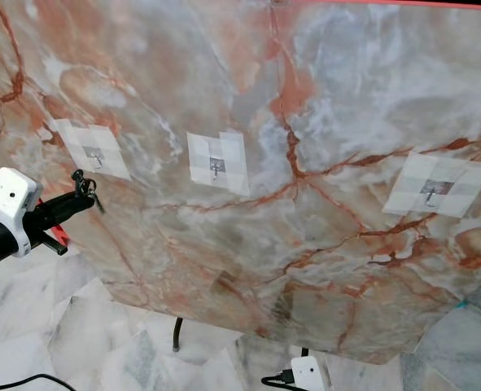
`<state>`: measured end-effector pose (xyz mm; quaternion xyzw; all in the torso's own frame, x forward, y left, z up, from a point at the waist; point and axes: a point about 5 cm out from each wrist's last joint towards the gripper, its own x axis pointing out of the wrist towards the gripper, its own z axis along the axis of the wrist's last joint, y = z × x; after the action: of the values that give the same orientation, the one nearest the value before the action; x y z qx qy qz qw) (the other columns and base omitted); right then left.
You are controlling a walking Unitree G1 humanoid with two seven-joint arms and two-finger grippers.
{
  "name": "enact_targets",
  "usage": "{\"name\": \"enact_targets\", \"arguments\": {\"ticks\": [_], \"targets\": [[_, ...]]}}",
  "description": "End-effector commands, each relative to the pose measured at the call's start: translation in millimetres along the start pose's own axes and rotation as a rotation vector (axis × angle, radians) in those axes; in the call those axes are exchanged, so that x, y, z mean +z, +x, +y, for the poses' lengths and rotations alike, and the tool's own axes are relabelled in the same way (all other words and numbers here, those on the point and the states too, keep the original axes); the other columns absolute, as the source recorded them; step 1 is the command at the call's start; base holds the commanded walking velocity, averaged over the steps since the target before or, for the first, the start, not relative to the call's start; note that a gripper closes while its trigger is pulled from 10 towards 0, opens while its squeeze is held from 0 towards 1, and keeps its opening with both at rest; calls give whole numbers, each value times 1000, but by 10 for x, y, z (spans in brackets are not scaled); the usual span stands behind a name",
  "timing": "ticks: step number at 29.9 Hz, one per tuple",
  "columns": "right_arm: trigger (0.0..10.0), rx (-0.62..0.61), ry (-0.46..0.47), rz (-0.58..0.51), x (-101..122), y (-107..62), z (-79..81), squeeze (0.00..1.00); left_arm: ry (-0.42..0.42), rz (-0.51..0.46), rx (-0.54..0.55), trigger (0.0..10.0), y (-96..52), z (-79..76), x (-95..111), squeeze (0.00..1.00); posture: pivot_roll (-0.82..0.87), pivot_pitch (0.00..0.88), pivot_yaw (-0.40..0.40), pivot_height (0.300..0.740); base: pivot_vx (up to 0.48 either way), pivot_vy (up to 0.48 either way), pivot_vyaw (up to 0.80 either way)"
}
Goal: Hang keys on a hook
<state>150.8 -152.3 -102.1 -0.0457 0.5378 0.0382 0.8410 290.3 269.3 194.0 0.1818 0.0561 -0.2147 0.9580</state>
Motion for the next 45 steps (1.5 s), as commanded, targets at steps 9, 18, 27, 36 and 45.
{"name": "enact_targets", "arguments": {"ticks": [9, 18, 27, 36, 45], "targets": [[10000, 19, 12, -20, 151, 13, 221, 0, 44, -1, 42, 10000, 151, 29, 30, 0, -93, 100, 34, 740, 0, 0, 0], [10000, 12, 14, -17, 135, 13, 174, 0, 64, -43, 71, 10000, 227, 62, 111, 0, -96, 102, 34, 740, 0, 0, 0], [10000, 14, 14, -16, 132, 12, 162, 0, 61, -57, 148, 10000, 227, 169, 133, 0, -92, 103, 34, 740, 0, 0, 0], [10000, 12, 13, -15, 126, 12, 150, 0, 53, -47, 169, 10000, 150, 210, 80, 0, -90, 104, 31, 740, 0, 0, 0], [10000, 15, 7, -15, 132, 13, 146, 0, 44, -55, 208, 10000, 101, 268, 75, 0, -88, 105, 28, 740, 0, 0, 0]]}}
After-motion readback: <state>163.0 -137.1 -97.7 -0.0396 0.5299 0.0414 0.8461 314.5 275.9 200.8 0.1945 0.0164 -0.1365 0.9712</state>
